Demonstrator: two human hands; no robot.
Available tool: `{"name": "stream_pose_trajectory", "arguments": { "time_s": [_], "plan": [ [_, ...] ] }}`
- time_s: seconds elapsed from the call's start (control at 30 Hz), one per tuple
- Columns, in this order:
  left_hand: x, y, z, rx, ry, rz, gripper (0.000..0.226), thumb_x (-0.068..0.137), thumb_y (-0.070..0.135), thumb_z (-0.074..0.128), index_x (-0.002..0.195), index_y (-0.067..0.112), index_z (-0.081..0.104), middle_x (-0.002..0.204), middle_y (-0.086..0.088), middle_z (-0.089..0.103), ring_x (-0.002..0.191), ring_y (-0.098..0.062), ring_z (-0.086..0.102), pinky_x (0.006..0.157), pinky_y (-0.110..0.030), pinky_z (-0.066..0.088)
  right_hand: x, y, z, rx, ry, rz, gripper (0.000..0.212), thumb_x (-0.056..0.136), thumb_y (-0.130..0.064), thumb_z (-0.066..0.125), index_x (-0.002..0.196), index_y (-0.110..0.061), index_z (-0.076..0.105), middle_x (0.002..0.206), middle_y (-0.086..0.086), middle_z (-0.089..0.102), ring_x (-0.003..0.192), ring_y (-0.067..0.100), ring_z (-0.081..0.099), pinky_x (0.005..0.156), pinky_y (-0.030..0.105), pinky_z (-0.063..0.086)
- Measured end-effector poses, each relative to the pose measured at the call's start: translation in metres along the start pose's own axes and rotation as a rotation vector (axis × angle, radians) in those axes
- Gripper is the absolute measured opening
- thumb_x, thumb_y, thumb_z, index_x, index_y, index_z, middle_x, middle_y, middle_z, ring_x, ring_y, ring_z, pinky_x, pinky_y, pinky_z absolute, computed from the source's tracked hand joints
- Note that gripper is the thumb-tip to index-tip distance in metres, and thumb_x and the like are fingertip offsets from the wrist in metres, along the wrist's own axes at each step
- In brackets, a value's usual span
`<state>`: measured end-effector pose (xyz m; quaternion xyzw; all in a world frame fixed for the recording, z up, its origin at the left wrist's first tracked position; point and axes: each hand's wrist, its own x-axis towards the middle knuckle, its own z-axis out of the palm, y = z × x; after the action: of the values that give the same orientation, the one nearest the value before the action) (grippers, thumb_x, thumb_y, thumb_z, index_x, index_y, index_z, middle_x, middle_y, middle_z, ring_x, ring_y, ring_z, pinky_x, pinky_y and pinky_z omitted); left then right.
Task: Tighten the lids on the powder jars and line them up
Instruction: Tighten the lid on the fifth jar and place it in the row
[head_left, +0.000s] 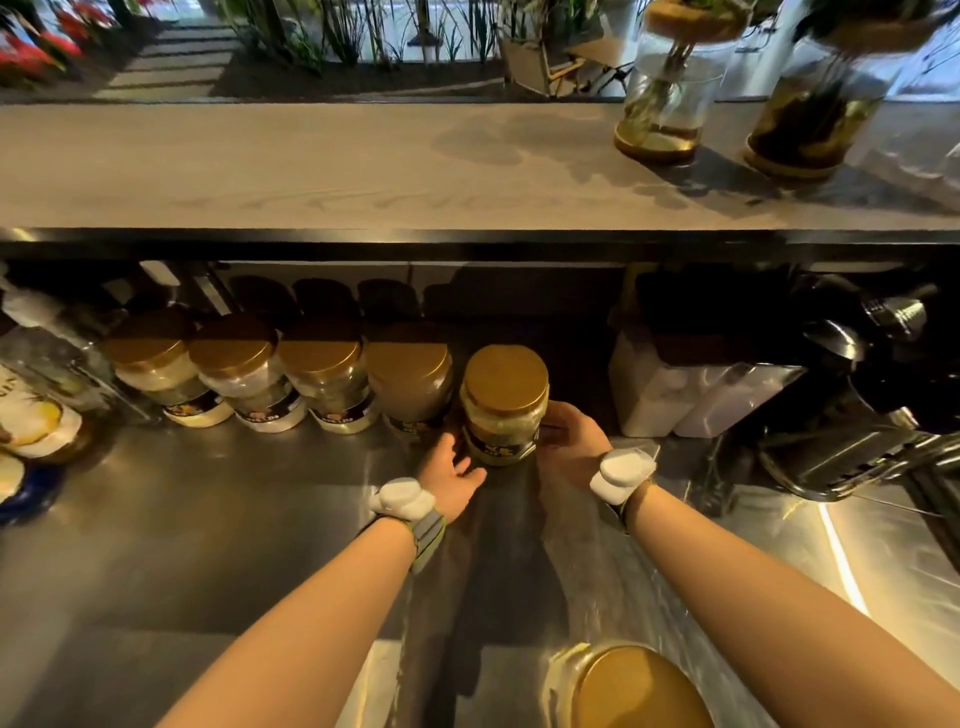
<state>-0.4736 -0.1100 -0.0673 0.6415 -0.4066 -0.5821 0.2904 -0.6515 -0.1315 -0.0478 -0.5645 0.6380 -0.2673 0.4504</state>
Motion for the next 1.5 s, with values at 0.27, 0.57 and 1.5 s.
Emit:
{"name": "stream_pose_trajectory", "arguments": {
  "time_s": [0.27, 0.57, 1.5],
  "plan": [
    [-0.016, -0.022, 0.010, -0.108, -0.048, -0.005, 0.074, 0.089, -0.014, 0.049, 0.150, 0.006, 0.012, 0.155, -0.015, 0.024, 0.140, -0.029, 0.034, 0.107, -0.034, 0.034, -0.003, 0.024, 0.007, 0.054, -0.071, 0.095, 0.058, 0.083, 0.006, 0.061, 0.136, -0.003, 0.041, 0.127, 0.011, 0.058, 0.116, 0.027, 0.059, 0.090, 0.031, 0.049],
    [-0.003, -0.016, 0.008, -0.089, -0.046, 0.005, 0.074, 0.090, -0.011, 0.051, 0.150, 0.009, 0.013, 0.156, -0.013, 0.024, 0.139, -0.028, 0.035, 0.108, -0.033, 0.034, 0.006, 0.022, 0.005, 0.125, -0.149, 0.092, 0.076, 0.079, 0.025, 0.052, 0.146, 0.002, 0.025, 0.145, 0.022, 0.041, 0.135, 0.036, 0.040, 0.111, 0.053, 0.034],
    [-0.007, -0.012, 0.007, 0.054, 0.069, 0.087, 0.076, 0.086, -0.013, 0.055, 0.149, 0.016, 0.023, 0.154, -0.009, 0.029, 0.140, -0.026, 0.033, 0.108, -0.035, 0.036, -0.003, -0.002, -0.007, 0.170, -0.234, 0.164, 0.060, 0.084, 0.011, 0.057, 0.140, -0.007, 0.042, 0.125, 0.009, 0.058, 0.114, 0.028, 0.058, 0.087, 0.039, 0.052]
  ]
}}
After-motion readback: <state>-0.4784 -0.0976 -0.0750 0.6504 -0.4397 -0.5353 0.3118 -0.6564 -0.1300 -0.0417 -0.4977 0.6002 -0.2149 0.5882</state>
